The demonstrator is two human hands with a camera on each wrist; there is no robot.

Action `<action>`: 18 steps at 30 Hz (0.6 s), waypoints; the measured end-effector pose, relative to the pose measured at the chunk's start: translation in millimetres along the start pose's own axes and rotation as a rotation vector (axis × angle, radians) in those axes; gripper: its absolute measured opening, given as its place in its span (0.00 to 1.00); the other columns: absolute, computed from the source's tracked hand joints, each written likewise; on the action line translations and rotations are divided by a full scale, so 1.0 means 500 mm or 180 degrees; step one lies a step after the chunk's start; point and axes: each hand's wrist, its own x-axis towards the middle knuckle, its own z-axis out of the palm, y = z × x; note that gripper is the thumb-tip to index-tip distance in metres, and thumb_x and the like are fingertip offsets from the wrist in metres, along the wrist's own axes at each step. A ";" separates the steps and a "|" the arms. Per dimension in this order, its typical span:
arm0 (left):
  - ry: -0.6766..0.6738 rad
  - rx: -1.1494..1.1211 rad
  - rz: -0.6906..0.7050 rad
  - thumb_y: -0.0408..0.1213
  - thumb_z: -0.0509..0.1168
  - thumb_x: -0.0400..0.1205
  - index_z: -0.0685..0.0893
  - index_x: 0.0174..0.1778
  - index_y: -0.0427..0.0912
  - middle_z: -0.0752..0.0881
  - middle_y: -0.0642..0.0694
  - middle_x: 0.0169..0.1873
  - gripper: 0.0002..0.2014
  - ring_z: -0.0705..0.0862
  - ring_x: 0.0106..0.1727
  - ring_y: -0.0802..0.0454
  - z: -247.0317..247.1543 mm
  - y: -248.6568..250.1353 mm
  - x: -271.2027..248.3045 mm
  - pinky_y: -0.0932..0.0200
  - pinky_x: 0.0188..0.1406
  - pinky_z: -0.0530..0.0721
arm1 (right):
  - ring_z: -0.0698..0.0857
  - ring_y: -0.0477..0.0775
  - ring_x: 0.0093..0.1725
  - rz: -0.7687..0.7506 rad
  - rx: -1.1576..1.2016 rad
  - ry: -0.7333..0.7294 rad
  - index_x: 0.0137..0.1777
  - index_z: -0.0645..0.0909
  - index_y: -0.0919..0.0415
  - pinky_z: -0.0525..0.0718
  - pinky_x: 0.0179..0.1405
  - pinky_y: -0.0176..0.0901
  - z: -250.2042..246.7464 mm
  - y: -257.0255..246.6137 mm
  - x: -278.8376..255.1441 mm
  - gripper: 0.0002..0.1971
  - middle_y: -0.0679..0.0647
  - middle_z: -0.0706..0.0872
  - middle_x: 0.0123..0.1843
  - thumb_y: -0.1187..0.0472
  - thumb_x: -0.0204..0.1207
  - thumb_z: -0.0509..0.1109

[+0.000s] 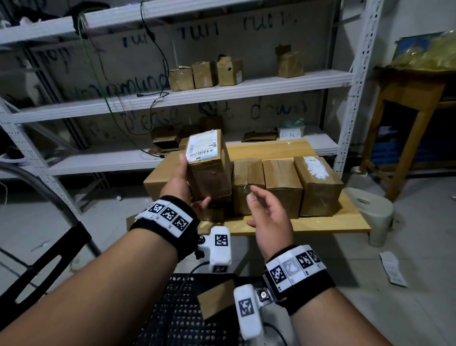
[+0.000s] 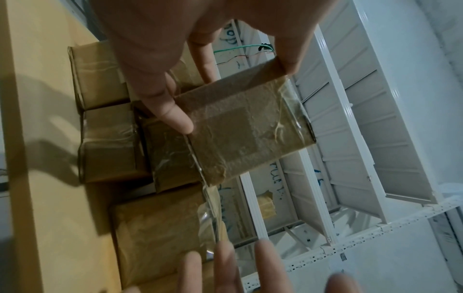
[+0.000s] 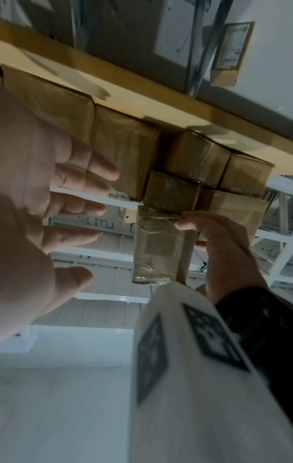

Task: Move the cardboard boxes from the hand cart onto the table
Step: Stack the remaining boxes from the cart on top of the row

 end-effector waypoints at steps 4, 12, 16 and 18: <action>0.0003 -0.0300 -0.0013 0.69 0.70 0.78 0.80 0.68 0.43 0.86 0.39 0.56 0.35 0.85 0.55 0.37 -0.003 -0.026 -0.012 0.36 0.70 0.86 | 0.84 0.38 0.65 0.0034 -0.0040 -0.0218 0.74 0.81 0.43 0.87 0.70 0.59 0.007 0.000 -0.003 0.17 0.30 0.83 0.62 0.48 0.86 0.68; -0.0308 0.0049 -0.0277 0.69 0.67 0.81 0.84 0.55 0.42 0.86 0.44 0.42 0.29 0.86 0.42 0.46 -0.039 -0.087 -0.018 0.47 0.48 0.88 | 0.87 0.29 0.55 0.0030 0.0044 0.0044 0.75 0.81 0.48 0.92 0.58 0.48 -0.002 -0.003 0.003 0.18 0.32 0.85 0.57 0.49 0.86 0.68; -0.0569 0.0218 -0.0263 0.74 0.60 0.81 0.86 0.54 0.43 0.91 0.41 0.49 0.34 0.88 0.51 0.41 -0.036 -0.082 -0.015 0.43 0.53 0.86 | 0.87 0.27 0.49 0.0102 0.0141 0.0314 0.70 0.83 0.47 0.93 0.53 0.50 -0.010 -0.001 0.010 0.14 0.37 0.88 0.55 0.51 0.86 0.69; -0.0629 0.0285 -0.0249 0.77 0.58 0.80 0.87 0.56 0.44 0.90 0.42 0.53 0.36 0.87 0.54 0.41 -0.033 -0.074 -0.015 0.42 0.54 0.84 | 0.88 0.27 0.45 0.0138 0.0180 0.0424 0.69 0.83 0.48 0.92 0.51 0.50 -0.011 0.000 0.012 0.13 0.39 0.89 0.54 0.53 0.86 0.69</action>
